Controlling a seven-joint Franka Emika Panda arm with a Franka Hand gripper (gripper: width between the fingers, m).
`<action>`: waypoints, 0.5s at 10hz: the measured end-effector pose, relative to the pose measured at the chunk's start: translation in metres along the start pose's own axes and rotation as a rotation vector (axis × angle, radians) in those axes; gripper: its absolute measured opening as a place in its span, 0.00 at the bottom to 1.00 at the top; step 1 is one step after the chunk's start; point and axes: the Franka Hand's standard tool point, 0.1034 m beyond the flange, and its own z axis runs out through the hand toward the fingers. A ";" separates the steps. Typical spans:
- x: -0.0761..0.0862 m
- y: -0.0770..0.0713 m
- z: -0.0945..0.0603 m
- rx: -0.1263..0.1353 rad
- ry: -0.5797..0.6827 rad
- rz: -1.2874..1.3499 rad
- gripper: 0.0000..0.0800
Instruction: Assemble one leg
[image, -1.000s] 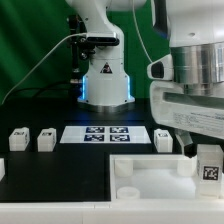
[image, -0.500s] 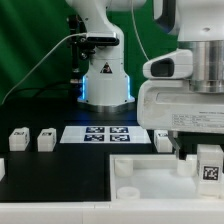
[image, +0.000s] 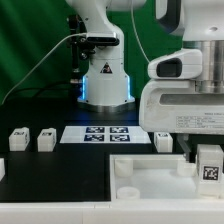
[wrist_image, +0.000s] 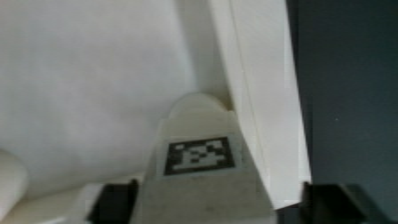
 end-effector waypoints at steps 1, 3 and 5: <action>0.000 0.001 0.000 0.002 -0.002 0.113 0.37; 0.000 0.001 0.001 0.005 -0.004 0.258 0.37; 0.000 0.001 0.001 0.011 -0.009 0.425 0.37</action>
Offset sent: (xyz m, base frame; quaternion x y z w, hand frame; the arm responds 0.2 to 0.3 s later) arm 0.0000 0.0000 0.0000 0.0000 0.0000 0.2667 0.9638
